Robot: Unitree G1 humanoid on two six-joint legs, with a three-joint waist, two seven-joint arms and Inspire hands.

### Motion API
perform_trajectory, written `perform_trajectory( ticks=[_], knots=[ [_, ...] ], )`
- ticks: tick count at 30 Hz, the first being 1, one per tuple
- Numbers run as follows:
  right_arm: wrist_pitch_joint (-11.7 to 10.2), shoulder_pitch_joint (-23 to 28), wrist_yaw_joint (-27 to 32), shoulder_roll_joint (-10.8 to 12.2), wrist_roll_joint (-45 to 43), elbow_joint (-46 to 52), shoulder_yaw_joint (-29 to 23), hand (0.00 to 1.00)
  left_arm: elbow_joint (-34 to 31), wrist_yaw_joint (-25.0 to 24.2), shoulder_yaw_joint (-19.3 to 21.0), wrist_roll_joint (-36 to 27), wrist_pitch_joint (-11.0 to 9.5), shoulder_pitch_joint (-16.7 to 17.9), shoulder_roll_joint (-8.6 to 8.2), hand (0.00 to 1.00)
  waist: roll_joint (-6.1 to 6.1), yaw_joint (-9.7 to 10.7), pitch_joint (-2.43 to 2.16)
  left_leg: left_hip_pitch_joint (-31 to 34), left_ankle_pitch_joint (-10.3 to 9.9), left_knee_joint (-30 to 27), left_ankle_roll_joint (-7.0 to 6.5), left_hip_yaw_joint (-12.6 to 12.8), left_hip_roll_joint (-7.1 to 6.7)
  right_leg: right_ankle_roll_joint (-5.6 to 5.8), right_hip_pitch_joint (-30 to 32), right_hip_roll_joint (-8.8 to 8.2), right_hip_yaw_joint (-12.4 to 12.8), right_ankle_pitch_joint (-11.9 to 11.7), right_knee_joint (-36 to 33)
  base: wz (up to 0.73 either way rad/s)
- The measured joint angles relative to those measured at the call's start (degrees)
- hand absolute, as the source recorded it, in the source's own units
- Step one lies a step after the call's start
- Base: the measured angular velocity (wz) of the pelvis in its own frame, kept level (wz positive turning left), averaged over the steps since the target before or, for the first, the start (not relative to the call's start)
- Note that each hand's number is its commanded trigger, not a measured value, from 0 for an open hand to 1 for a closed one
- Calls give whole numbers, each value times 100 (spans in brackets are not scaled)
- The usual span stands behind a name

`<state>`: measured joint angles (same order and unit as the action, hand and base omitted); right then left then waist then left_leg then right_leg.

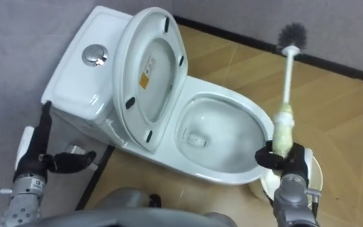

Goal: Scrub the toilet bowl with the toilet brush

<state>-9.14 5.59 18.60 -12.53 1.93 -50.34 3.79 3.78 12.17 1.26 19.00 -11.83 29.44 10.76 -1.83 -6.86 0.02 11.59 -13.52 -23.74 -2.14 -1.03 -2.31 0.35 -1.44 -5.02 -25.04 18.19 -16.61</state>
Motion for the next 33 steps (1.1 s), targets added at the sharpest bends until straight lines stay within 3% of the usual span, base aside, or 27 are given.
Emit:
perform_trajectory(
  ticks=[7, 13, 18, 26, 30, 33],
  knots=[
    [-97, 24, -75, -12, -1421, -156, 223, 100, -254, 79, -34, 542, -205, -237, -6, 0, 1, -134, -2, -43, 2, 40, -3, -69, -41, 12, -90, -14, -30, -9, -34, 5],
    [-140, 26, -330, -19, -1978, -646, 305, 100, -414, 61, -46, 672, -210, -239, -5, 0, -46, -124, 40, -117, 1, 58, -2, -79, -45, 16, -141, -13, -24, -12, -4, 0],
    [-135, 2, -678, -110, -2226, -1070, 304, 100, -450, 58, -221, 1199, -210, -487, 27, 0, -41, -105, 20, -30, -2, 81, -1, -84, -39, 13, -44, -49, -16, -13, -43, 0],
    [58, 59, -1033, -223, -2228, -1699, 281, 100, -172, -12, -354, 1271, -200, -630, 134, 0, 4, -49, 3, -41, 0, 99, -8, 10, -39, 10, 43, -39, 126, -16, -105, -8],
    [301, 70, -1193, -307, -2278, -1906, 274, 100, 28, -48, -596, 1336, -49, -576, 371, 0, 36, 90, 4, 32, 0, 123, -9, 25, -27, 10, 139, -73, 141, -16, -128, -1],
    [331, 53, -1240, -367, -2347, -1938, 154, 100, 29, -43, -597, 1761, 2, -594, 402, 0, 36, 206, 5, 90, 8, 84, -15, 110, 1, 7, 252, -42, 236, -18, -188, -12]
  ],
)
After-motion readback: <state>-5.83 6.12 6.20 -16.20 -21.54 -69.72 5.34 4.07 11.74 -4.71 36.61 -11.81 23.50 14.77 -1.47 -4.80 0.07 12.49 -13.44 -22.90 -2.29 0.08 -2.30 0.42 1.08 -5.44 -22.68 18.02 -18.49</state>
